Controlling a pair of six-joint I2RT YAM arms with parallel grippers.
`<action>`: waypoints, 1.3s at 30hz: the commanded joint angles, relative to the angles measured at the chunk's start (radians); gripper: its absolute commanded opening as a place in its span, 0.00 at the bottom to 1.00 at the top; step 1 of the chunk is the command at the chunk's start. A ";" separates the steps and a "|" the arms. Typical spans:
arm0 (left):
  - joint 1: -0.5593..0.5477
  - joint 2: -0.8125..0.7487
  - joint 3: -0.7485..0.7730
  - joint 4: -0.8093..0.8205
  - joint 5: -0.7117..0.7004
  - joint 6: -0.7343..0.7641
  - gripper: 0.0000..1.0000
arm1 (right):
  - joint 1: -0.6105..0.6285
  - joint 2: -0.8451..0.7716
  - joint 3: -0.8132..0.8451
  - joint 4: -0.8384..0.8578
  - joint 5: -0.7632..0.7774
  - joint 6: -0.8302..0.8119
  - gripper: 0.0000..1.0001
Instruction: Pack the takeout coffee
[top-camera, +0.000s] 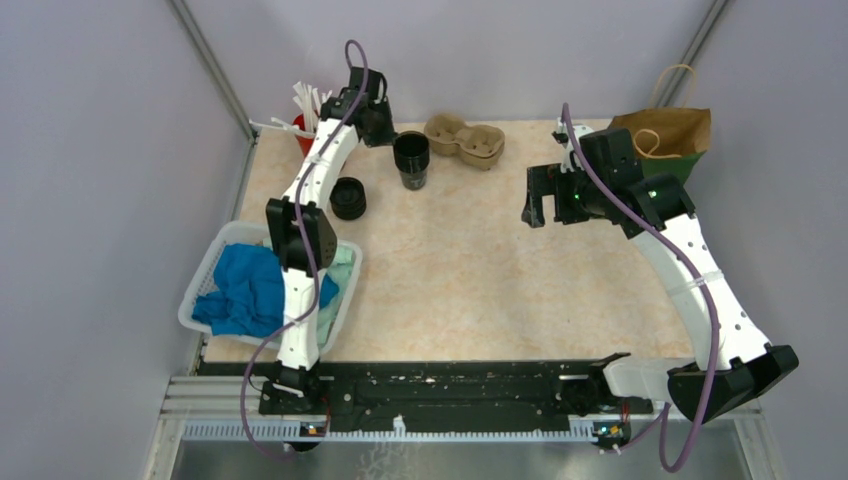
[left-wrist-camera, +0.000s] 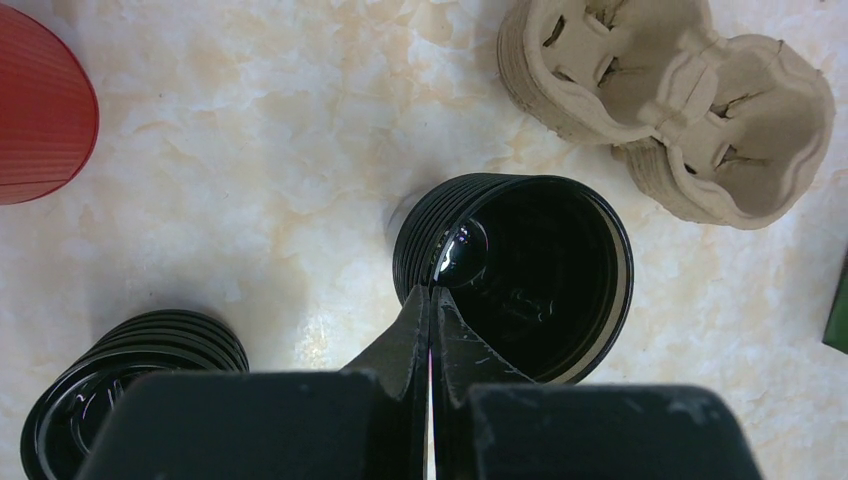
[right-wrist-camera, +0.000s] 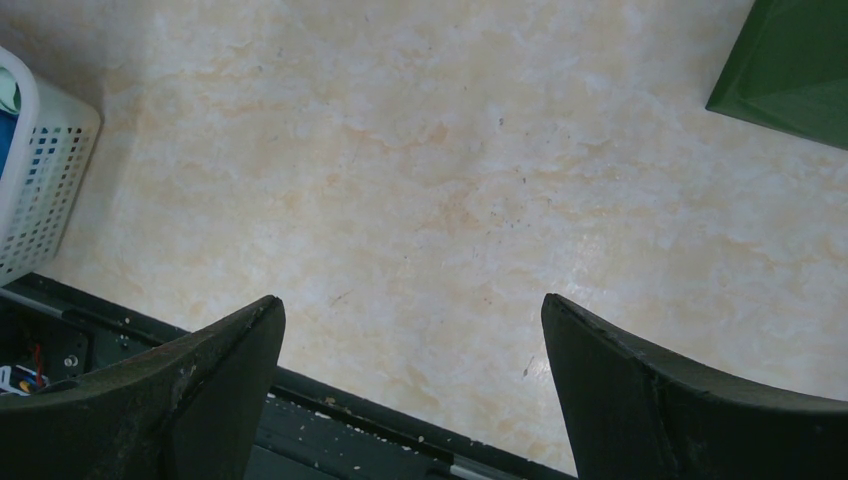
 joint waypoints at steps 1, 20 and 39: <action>0.006 -0.091 0.040 0.054 0.023 -0.027 0.00 | -0.003 -0.003 -0.005 0.044 -0.007 -0.003 0.99; 0.027 -0.157 0.040 0.067 0.025 -0.080 0.00 | -0.002 -0.005 0.002 0.043 -0.010 -0.003 0.99; 0.062 -0.476 -0.128 0.031 0.166 -0.089 0.00 | 0.004 -0.070 -0.031 0.053 -0.053 0.054 0.99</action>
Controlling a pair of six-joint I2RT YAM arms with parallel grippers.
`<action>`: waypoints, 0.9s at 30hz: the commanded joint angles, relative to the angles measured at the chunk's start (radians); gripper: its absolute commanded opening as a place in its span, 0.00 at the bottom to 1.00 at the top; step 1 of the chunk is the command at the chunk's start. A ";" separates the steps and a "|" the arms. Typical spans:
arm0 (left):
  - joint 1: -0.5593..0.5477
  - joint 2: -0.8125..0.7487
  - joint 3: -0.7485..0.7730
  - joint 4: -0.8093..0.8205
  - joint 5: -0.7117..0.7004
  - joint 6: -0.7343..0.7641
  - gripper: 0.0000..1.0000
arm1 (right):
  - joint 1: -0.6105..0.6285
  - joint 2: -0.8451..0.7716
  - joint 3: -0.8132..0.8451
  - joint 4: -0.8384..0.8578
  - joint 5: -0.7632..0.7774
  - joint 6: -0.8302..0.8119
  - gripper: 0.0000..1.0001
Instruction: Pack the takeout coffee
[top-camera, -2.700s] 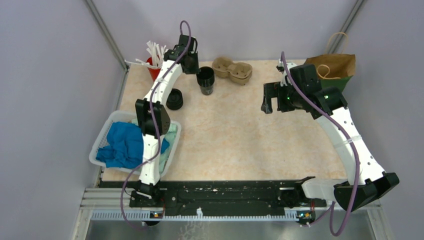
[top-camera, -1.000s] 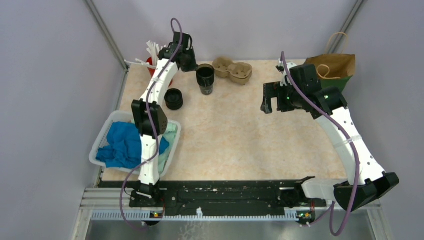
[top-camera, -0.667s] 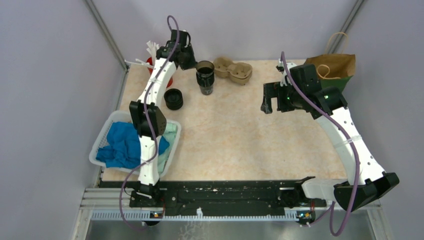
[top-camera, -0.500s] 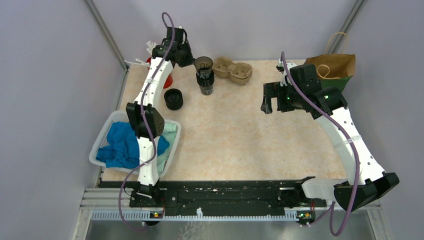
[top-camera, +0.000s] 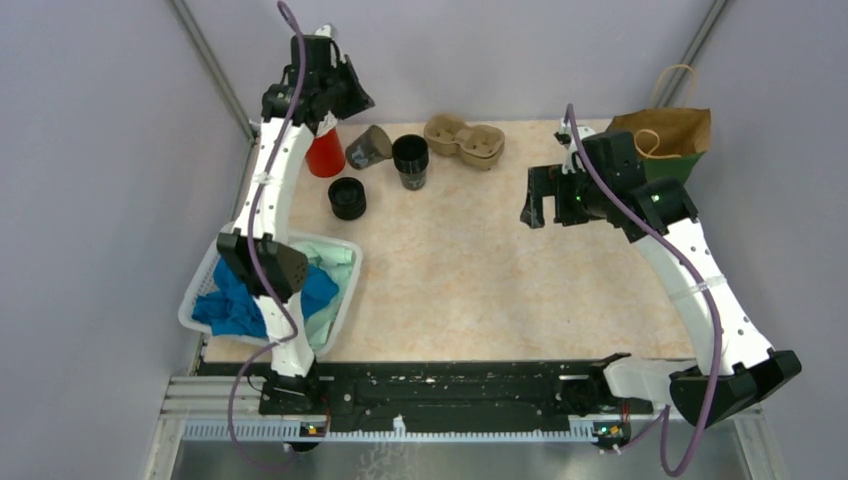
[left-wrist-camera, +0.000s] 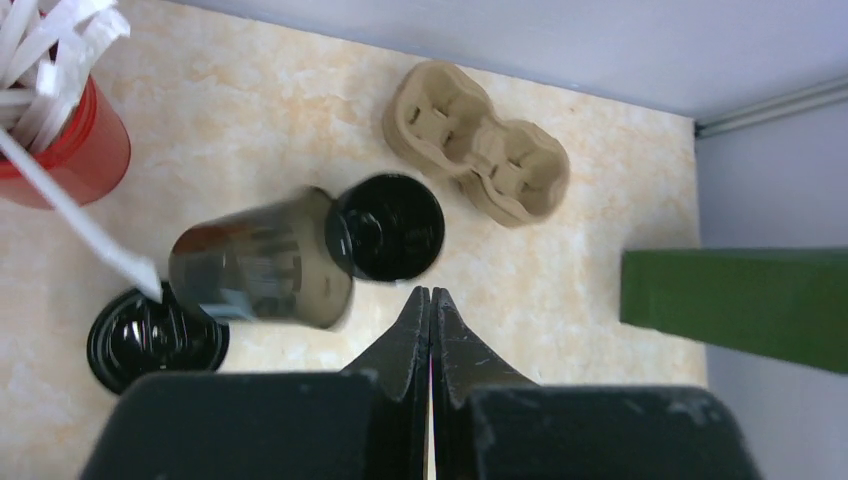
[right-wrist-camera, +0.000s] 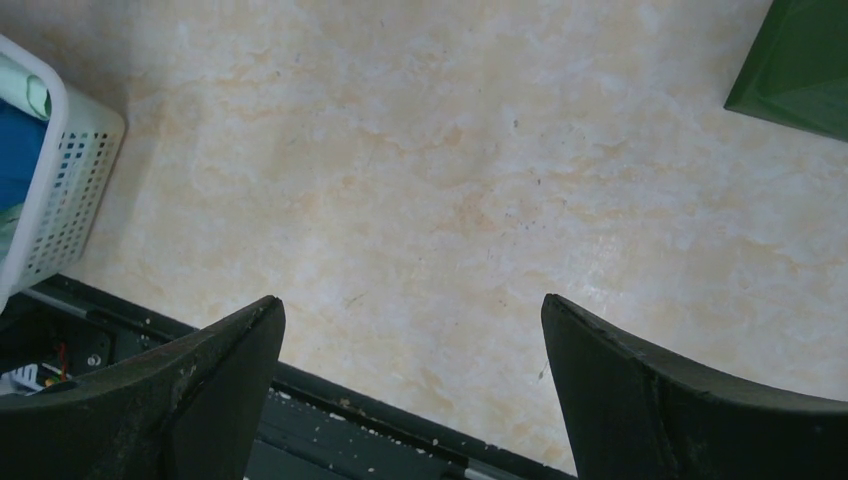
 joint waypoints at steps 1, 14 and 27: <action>-0.001 -0.213 -0.140 0.023 0.083 0.016 0.00 | 0.004 -0.069 -0.041 0.053 -0.050 0.042 0.99; -0.018 -0.364 -0.514 0.044 0.112 0.152 0.37 | 0.004 -0.138 -0.165 0.104 -0.165 0.140 0.99; -0.018 -0.108 -0.325 0.283 0.105 0.176 0.77 | 0.003 -0.080 -0.153 0.093 -0.090 0.136 0.99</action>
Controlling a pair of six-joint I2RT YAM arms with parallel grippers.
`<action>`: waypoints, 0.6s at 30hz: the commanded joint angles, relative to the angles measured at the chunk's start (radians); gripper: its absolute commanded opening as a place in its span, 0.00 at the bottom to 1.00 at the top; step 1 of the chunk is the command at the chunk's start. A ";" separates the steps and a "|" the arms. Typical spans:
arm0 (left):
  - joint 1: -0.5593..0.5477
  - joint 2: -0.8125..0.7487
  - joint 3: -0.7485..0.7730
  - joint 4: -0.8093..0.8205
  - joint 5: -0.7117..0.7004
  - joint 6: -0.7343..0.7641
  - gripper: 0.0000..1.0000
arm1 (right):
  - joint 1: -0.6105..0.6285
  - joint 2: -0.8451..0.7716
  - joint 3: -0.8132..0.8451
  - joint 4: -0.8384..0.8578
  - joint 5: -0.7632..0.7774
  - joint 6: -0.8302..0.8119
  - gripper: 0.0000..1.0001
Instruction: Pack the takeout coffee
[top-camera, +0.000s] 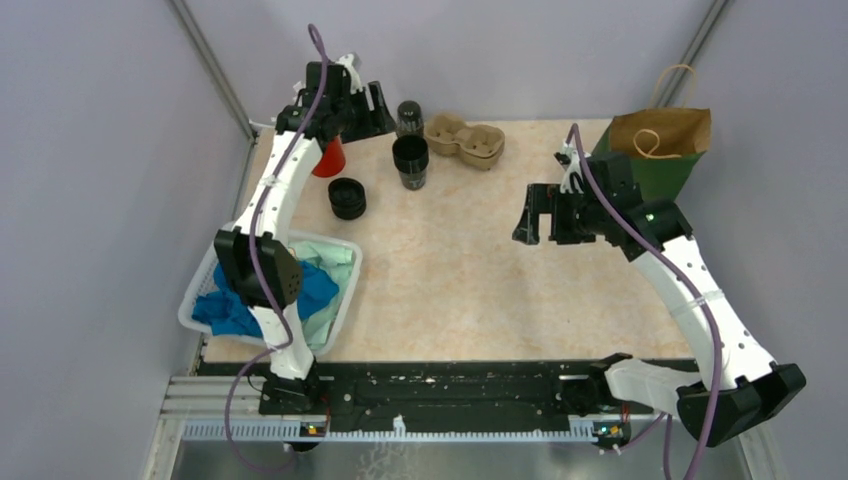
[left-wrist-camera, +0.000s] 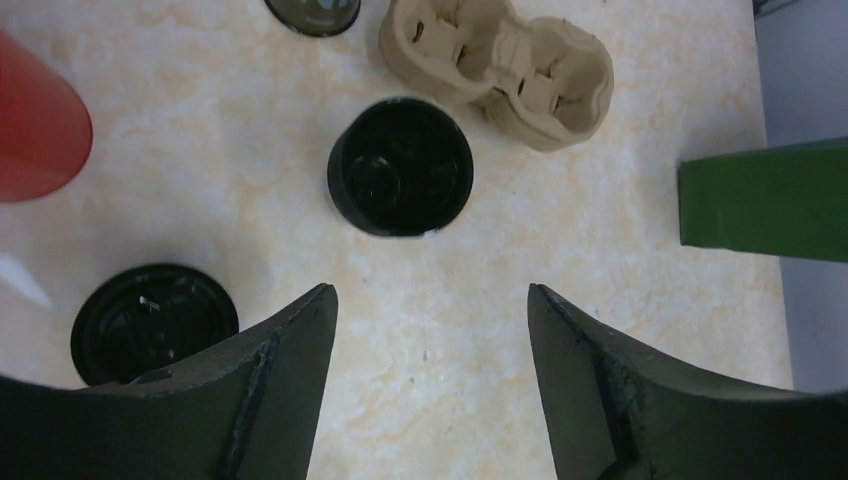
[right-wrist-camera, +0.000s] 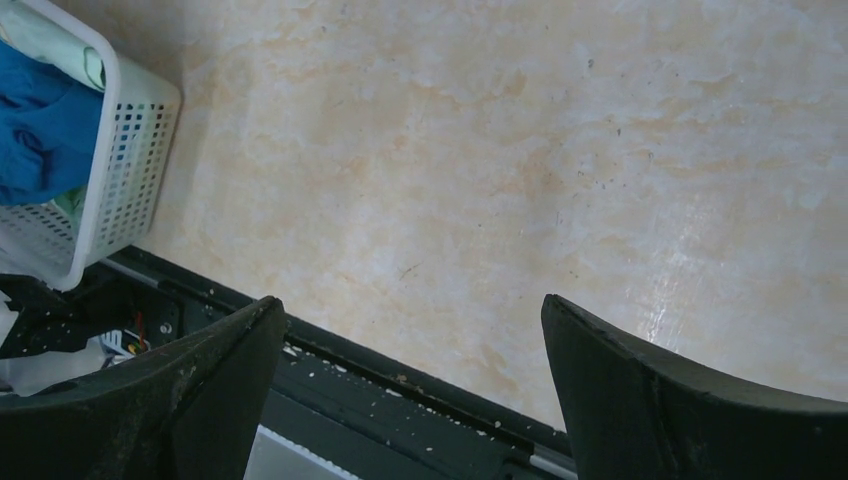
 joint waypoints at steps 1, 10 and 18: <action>-0.002 0.086 0.075 0.185 0.013 0.045 0.81 | 0.003 0.038 0.051 0.014 0.035 -0.001 0.99; -0.027 0.313 0.217 0.466 -0.076 0.156 0.98 | 0.002 0.095 0.107 -0.057 0.094 -0.037 0.99; -0.065 0.553 0.398 0.635 -0.218 0.280 0.98 | 0.003 0.125 0.121 -0.121 0.131 -0.052 0.99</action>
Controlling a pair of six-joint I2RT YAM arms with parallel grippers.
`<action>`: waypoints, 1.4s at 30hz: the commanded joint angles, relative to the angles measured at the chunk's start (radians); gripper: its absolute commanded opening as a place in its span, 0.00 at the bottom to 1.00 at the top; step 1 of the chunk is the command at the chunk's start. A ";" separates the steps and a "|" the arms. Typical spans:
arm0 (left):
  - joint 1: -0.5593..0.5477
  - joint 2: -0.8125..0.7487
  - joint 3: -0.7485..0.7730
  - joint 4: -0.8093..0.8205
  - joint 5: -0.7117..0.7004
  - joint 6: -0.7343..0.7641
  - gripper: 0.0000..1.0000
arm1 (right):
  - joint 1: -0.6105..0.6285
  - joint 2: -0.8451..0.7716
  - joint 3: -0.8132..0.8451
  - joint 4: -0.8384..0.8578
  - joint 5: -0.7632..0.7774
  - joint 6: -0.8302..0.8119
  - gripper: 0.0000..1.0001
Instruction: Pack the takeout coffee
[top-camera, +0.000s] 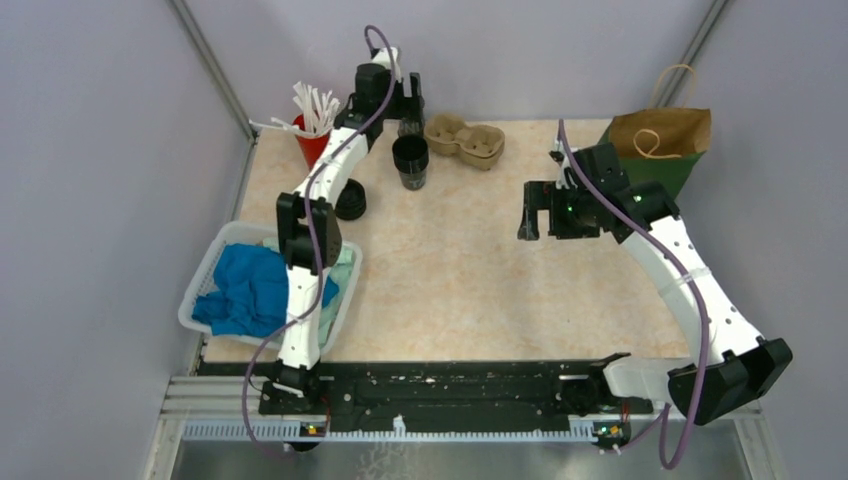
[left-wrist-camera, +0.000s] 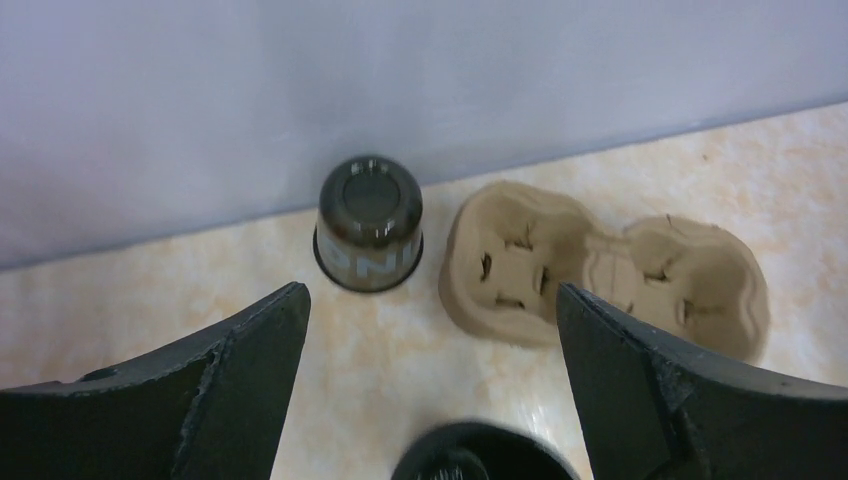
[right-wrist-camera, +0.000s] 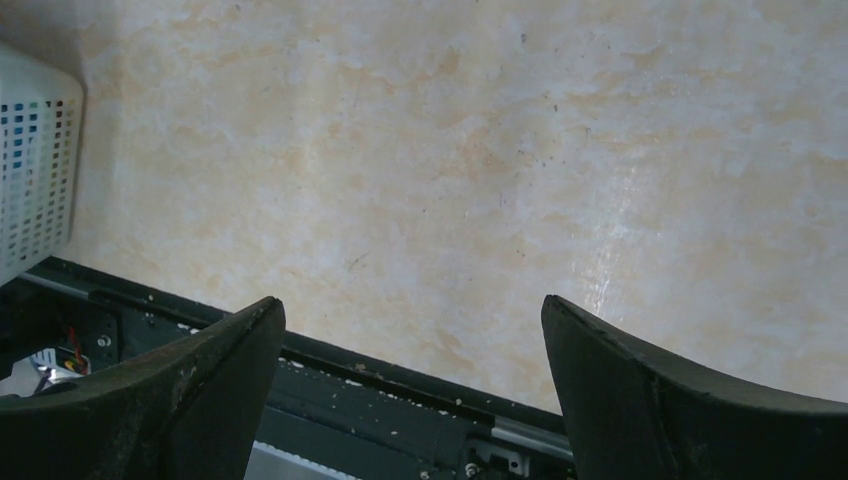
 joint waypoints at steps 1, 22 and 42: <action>-0.014 0.126 0.152 0.179 -0.074 0.076 0.98 | 0.003 0.022 0.044 -0.042 0.035 -0.018 0.99; 0.018 0.380 0.263 0.419 -0.055 -0.034 0.96 | -0.068 0.072 -0.033 -0.062 0.009 -0.021 0.99; 0.044 0.448 0.276 0.450 -0.053 -0.011 0.84 | -0.072 0.089 -0.036 -0.071 0.017 0.005 0.99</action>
